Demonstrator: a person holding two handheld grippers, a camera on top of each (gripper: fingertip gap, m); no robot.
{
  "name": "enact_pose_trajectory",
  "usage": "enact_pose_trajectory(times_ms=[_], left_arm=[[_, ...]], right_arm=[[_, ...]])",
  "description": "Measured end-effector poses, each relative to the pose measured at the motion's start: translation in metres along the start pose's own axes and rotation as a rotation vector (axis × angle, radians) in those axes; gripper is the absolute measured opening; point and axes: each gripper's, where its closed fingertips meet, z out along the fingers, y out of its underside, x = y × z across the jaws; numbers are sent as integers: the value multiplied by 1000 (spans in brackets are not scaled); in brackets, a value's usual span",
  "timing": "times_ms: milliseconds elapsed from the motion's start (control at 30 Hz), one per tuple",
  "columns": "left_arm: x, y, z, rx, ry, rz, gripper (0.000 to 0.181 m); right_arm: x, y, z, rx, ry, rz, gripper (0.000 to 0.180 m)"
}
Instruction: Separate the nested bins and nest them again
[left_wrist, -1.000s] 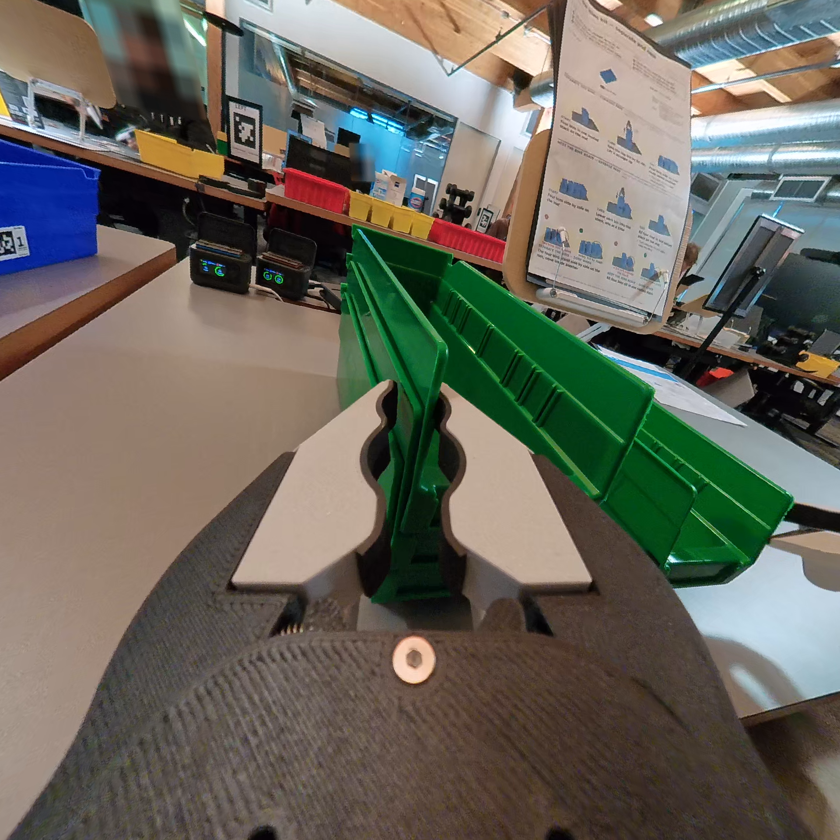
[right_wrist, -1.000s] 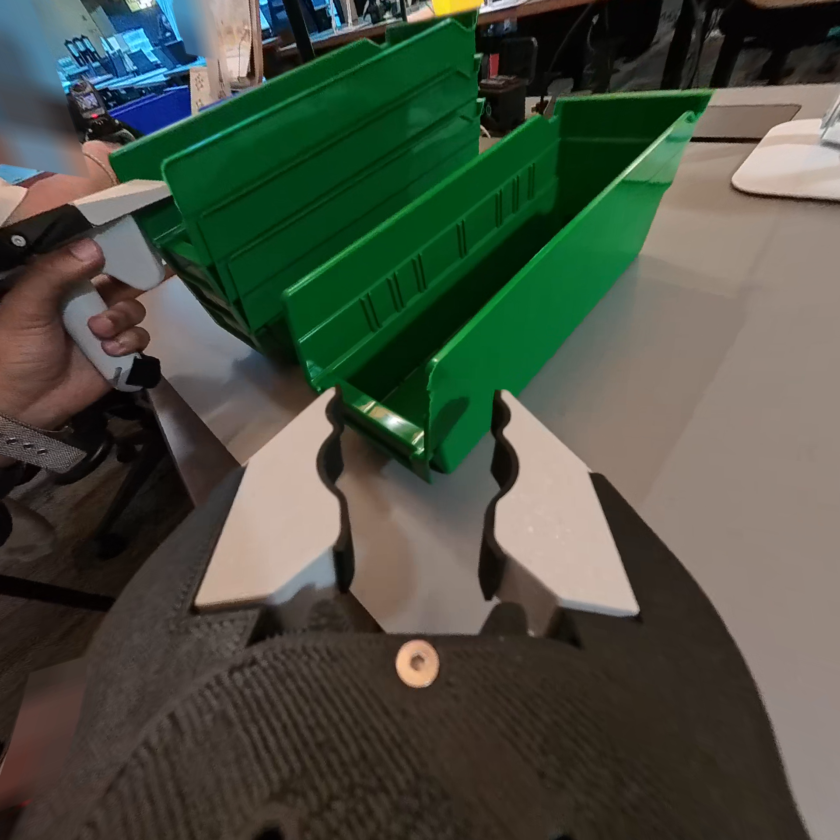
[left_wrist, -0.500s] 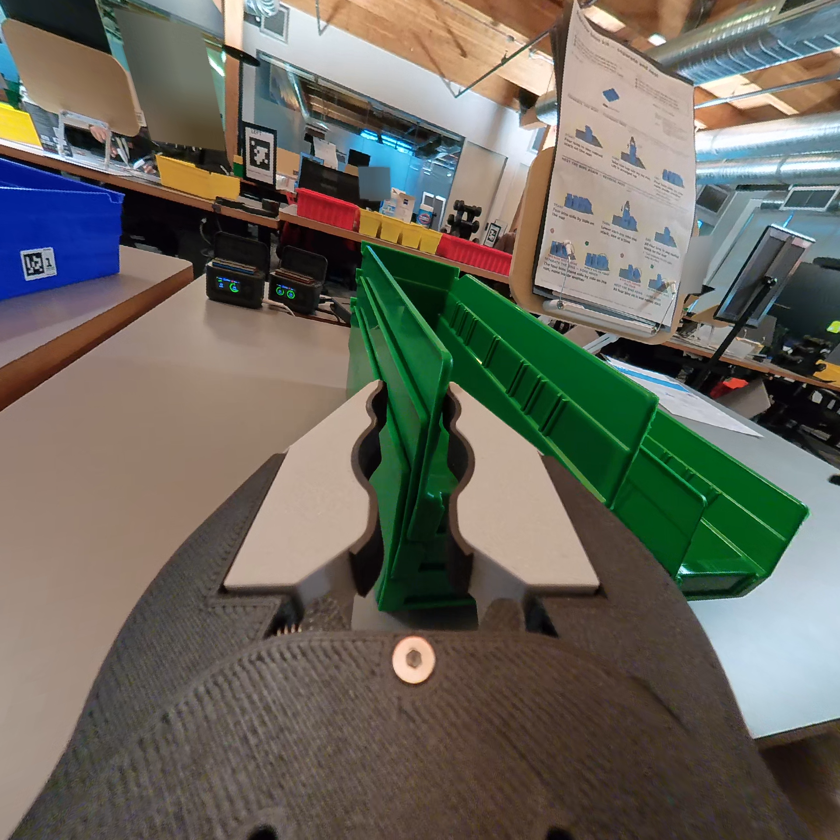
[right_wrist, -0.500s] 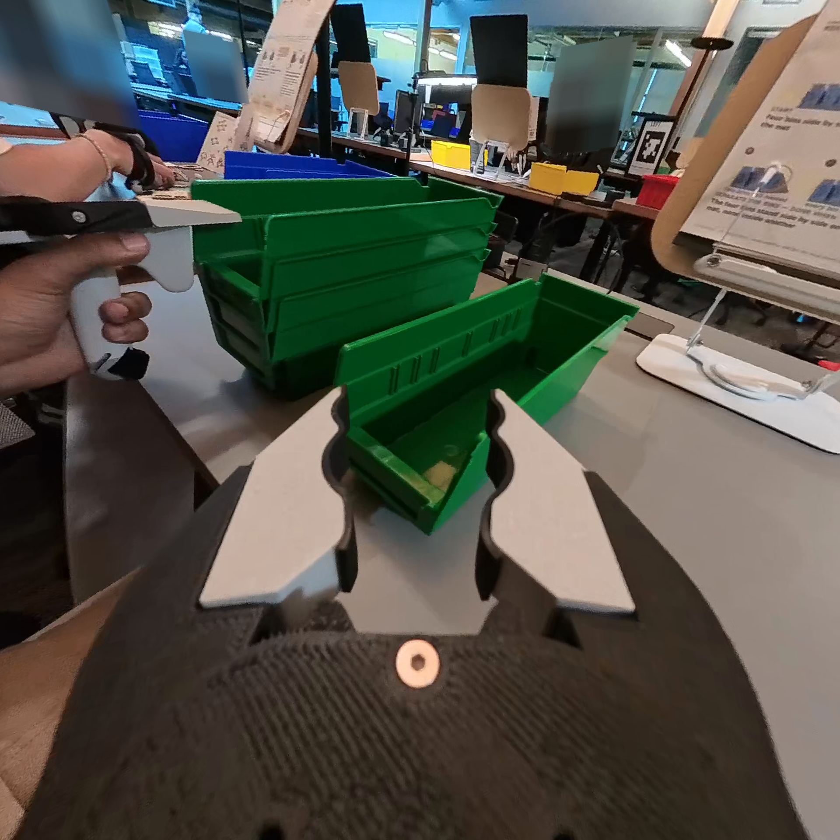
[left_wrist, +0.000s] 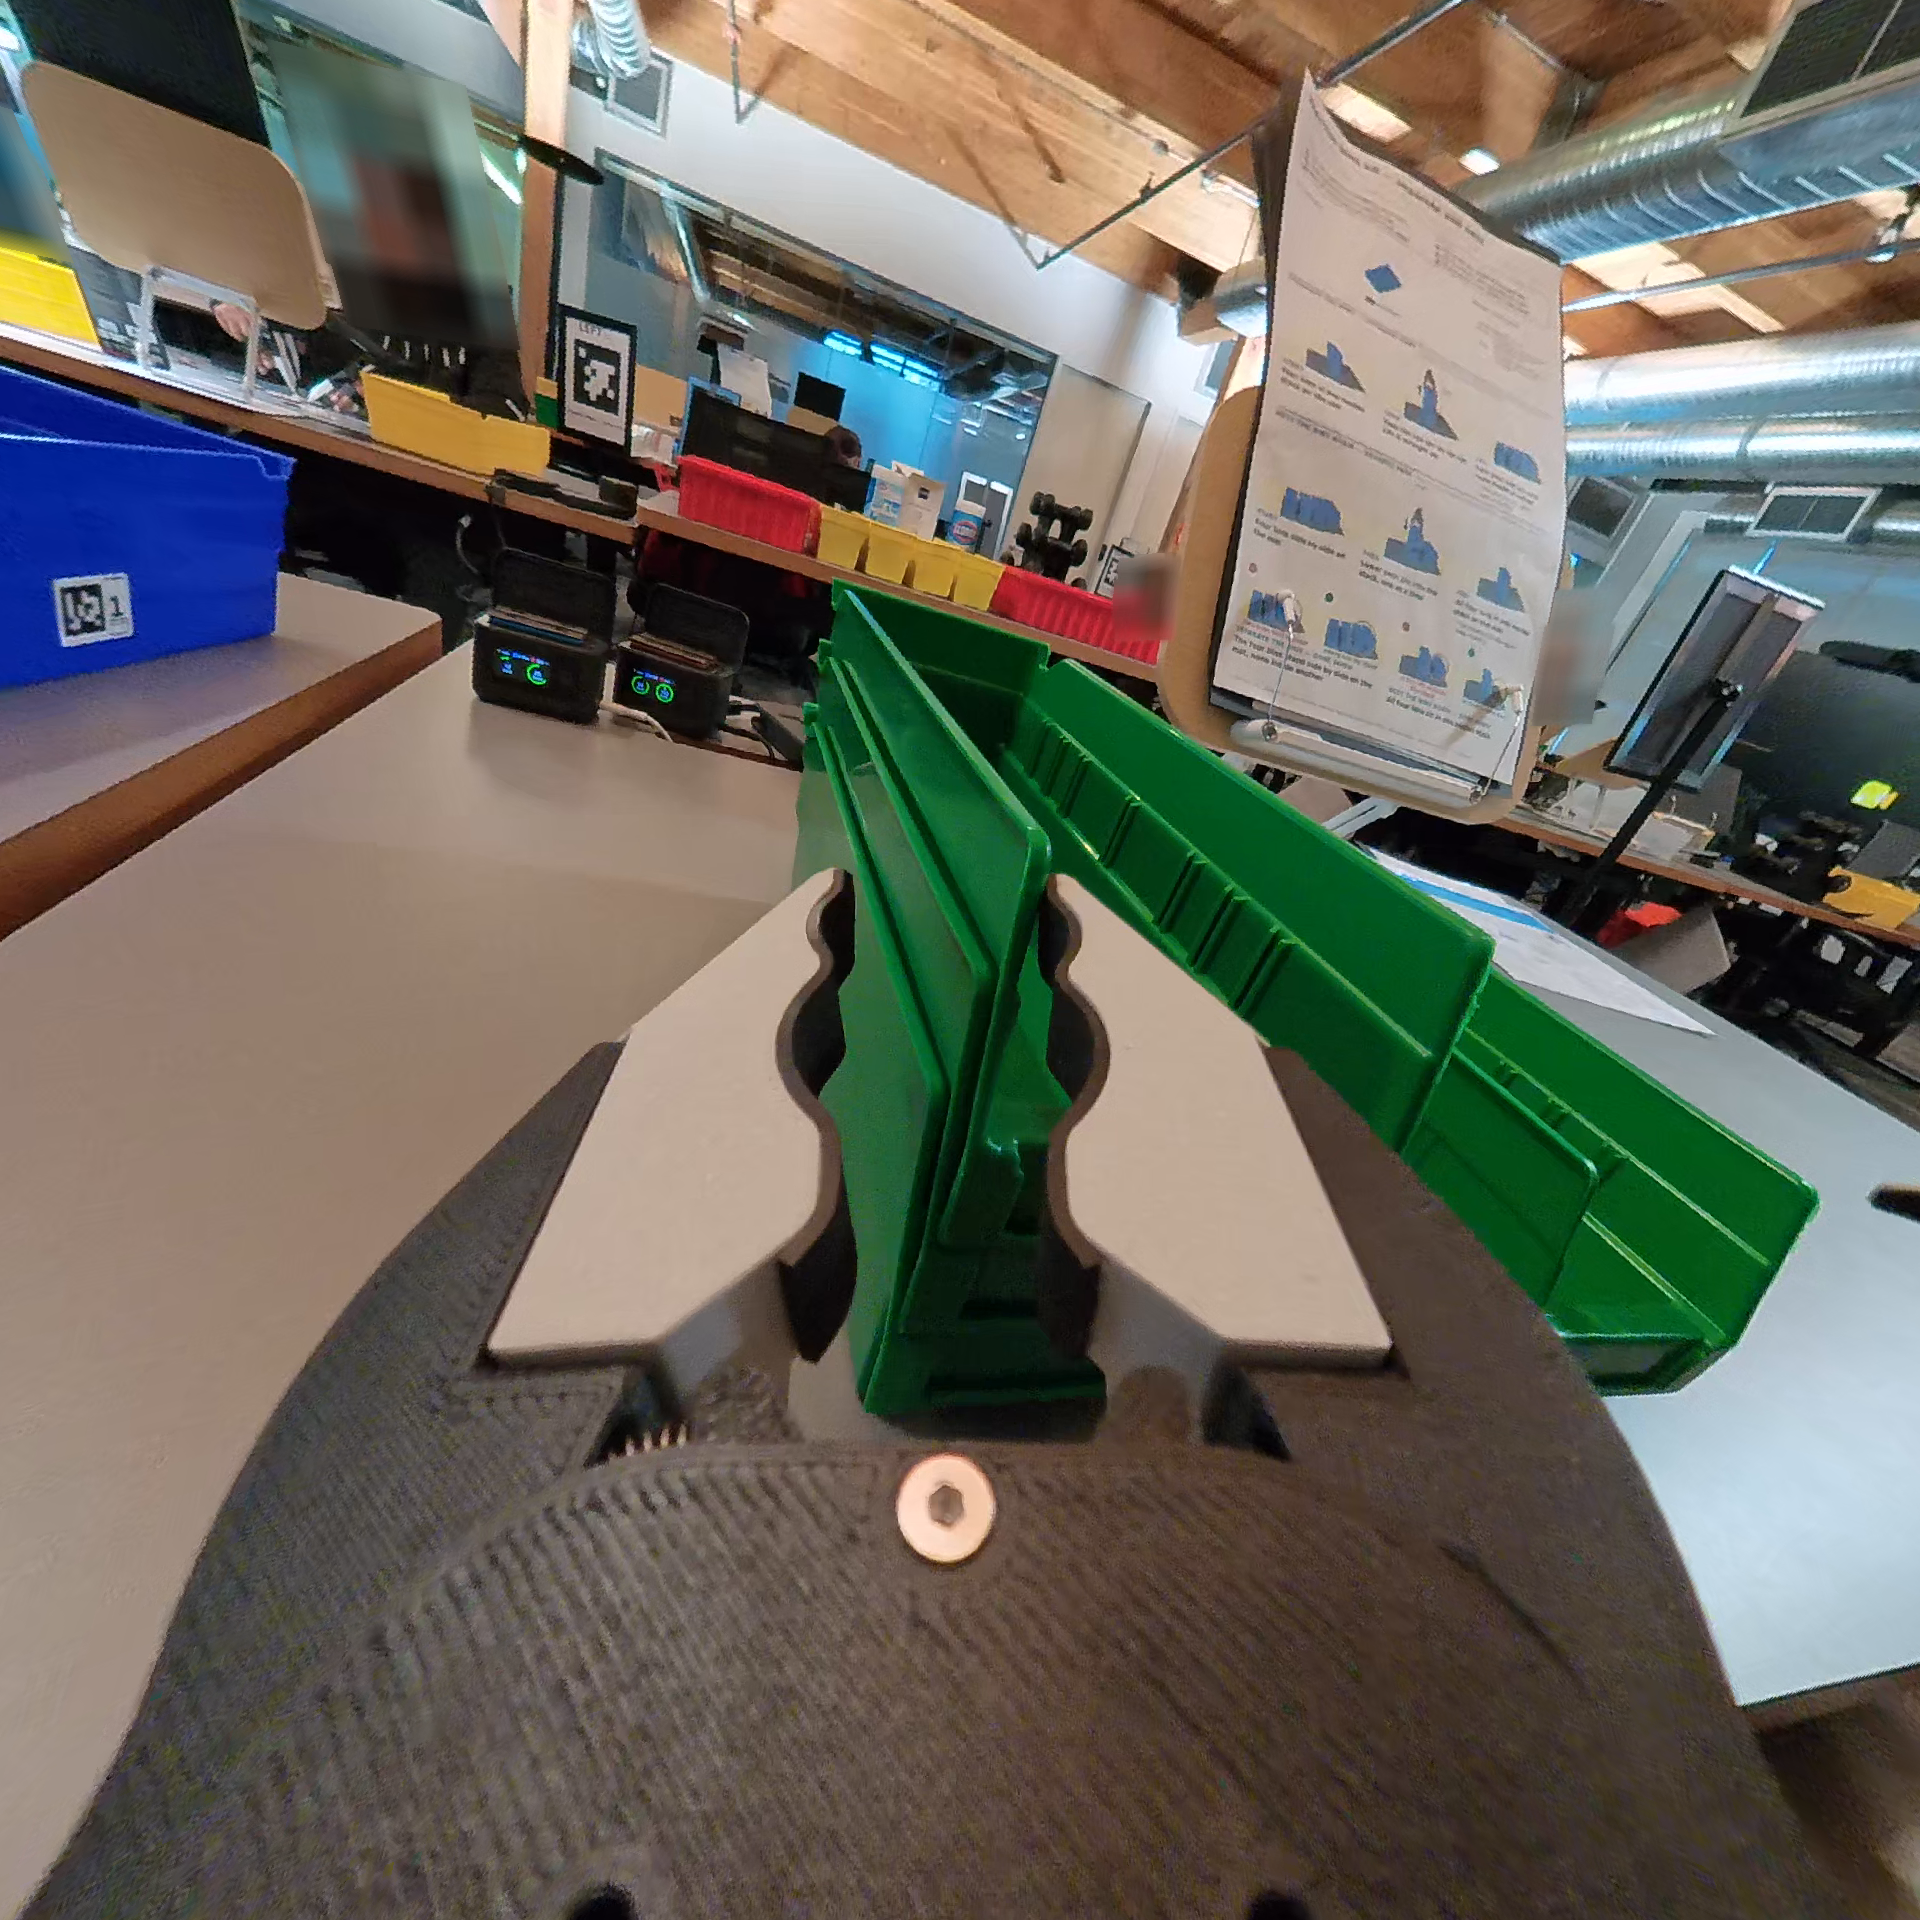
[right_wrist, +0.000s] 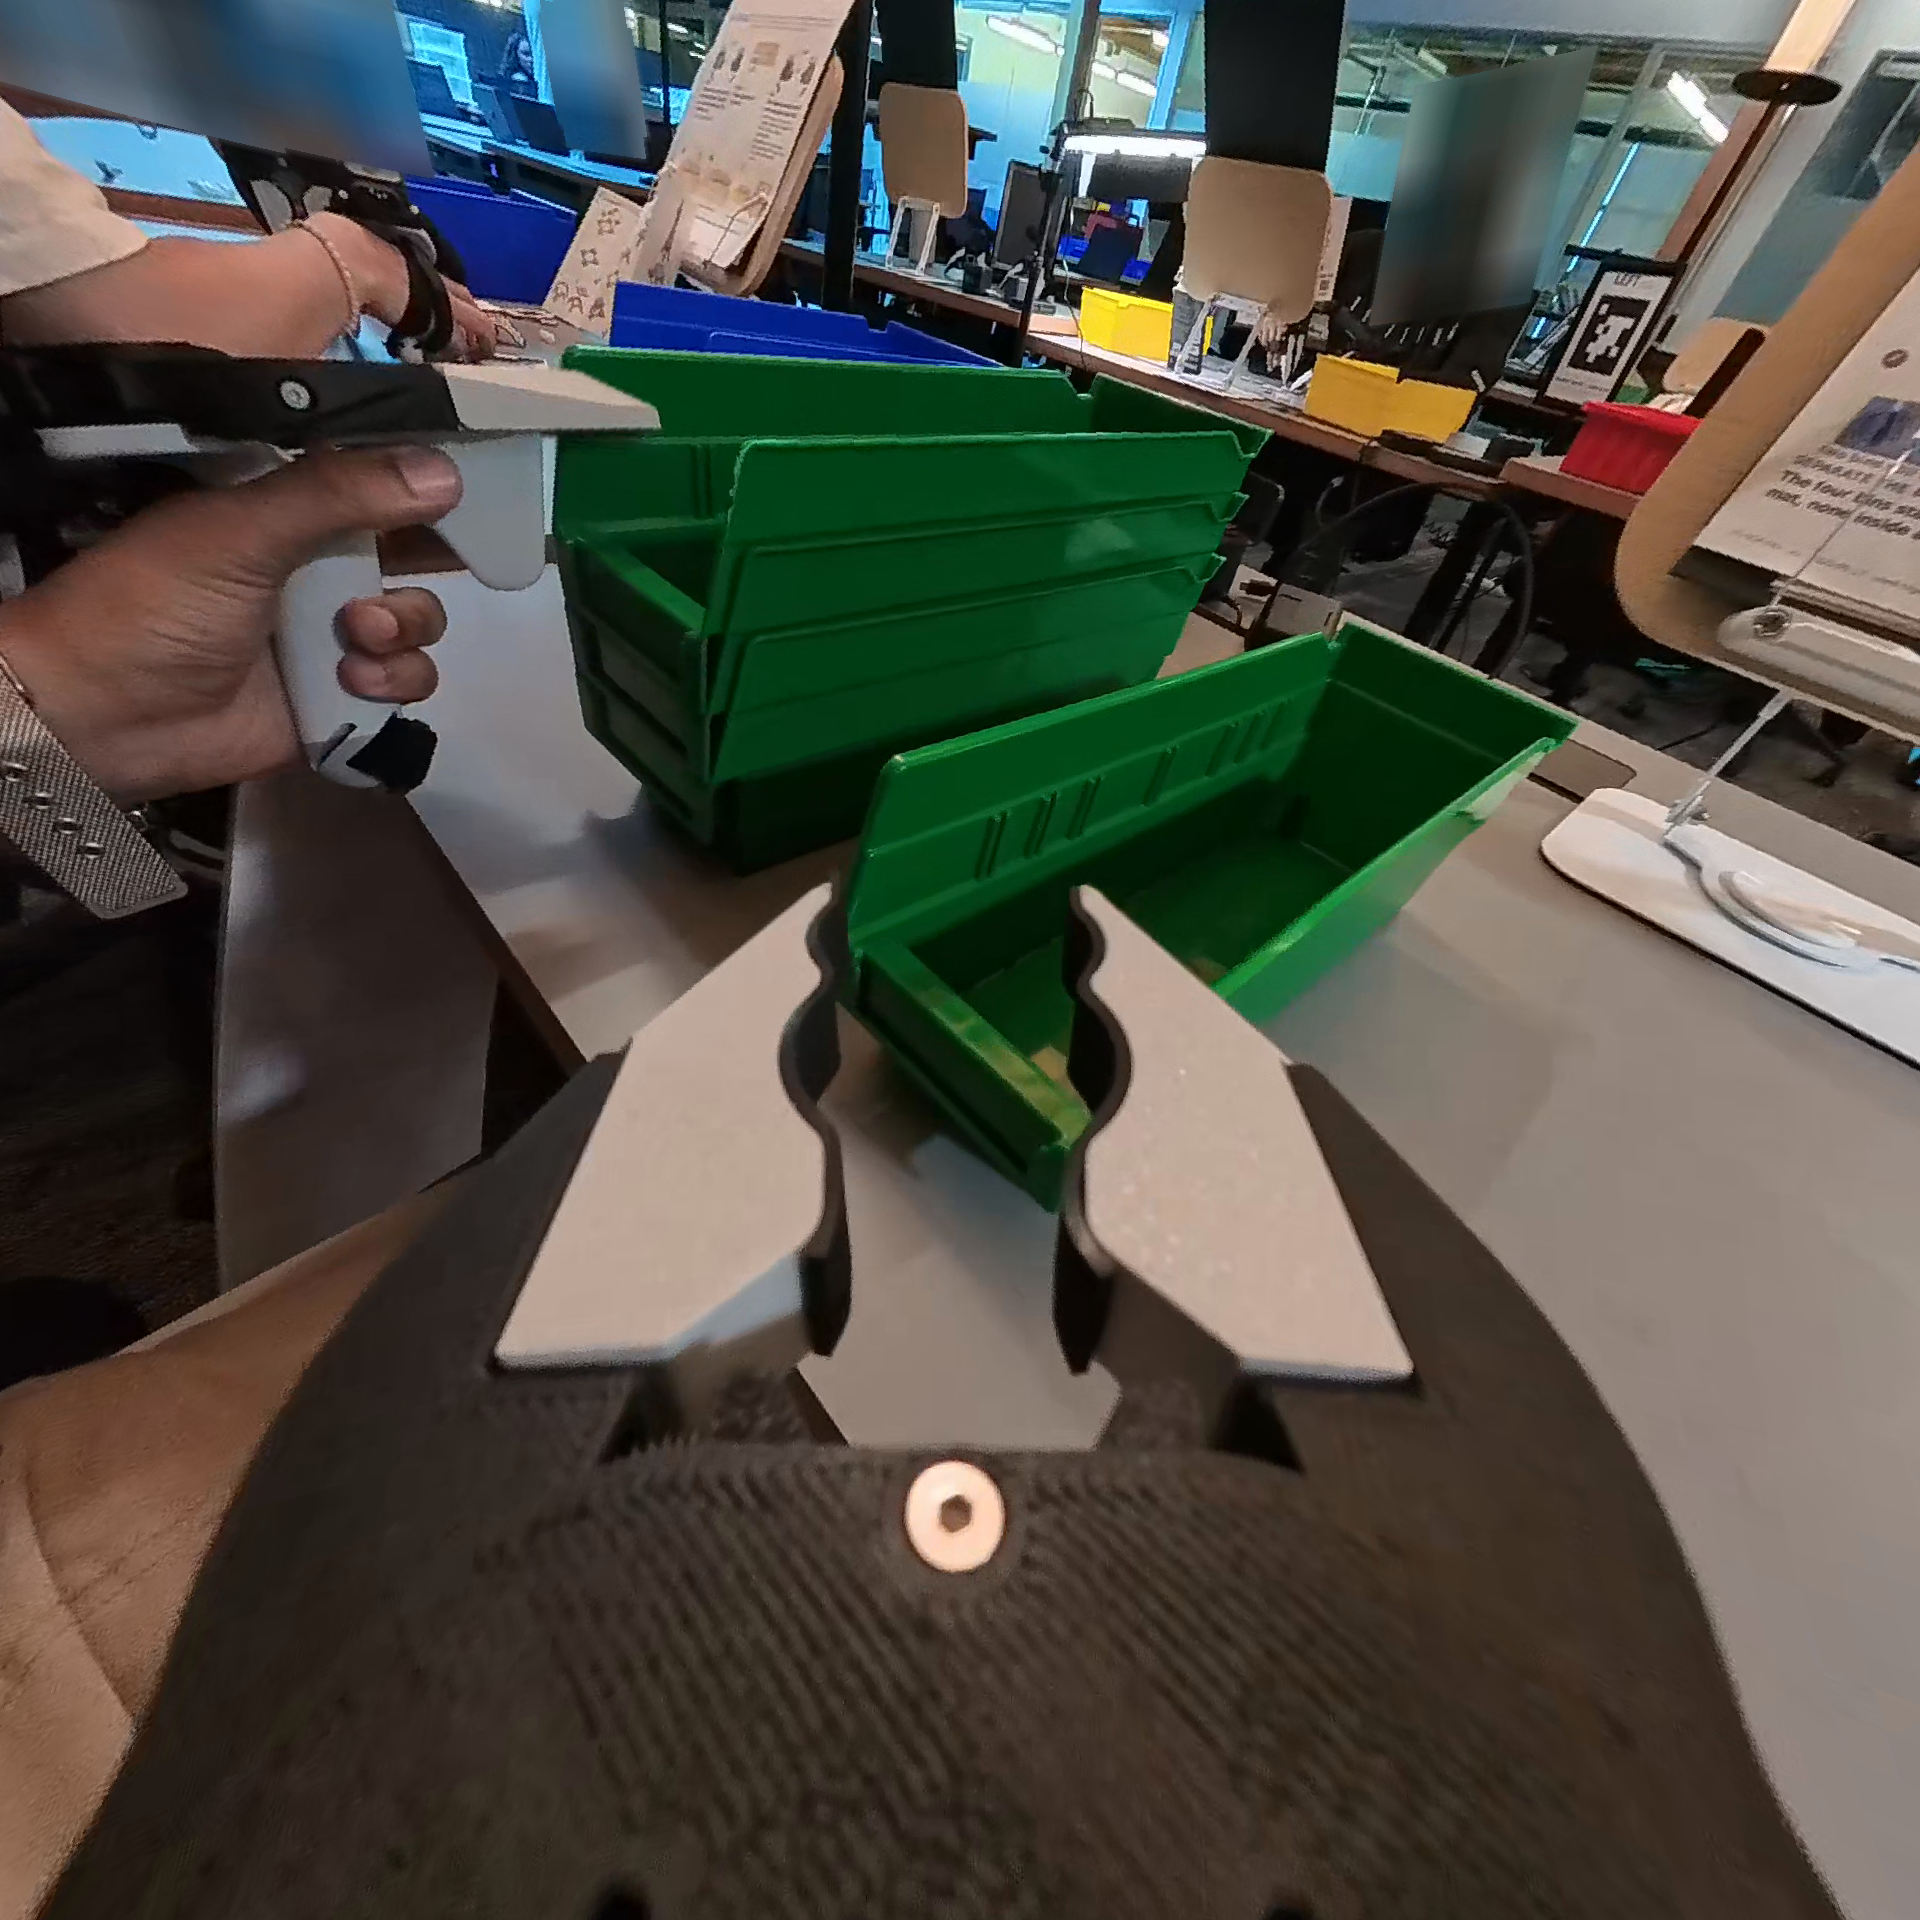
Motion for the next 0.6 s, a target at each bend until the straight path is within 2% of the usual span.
enact_pose_trajectory(times_ms=[300,433,600], left_arm=[[1,-9,-4,50,16,-19,32],[0,-23,-11,136,36,-63,30],[-23,-30,-19,185,-48,-135,27]], right_arm=[[-6,1,1,0,-13,-28,34],[-7,2,1,-4,-14,-34,34],[-9,3,2,-6,-17,-34,34]])
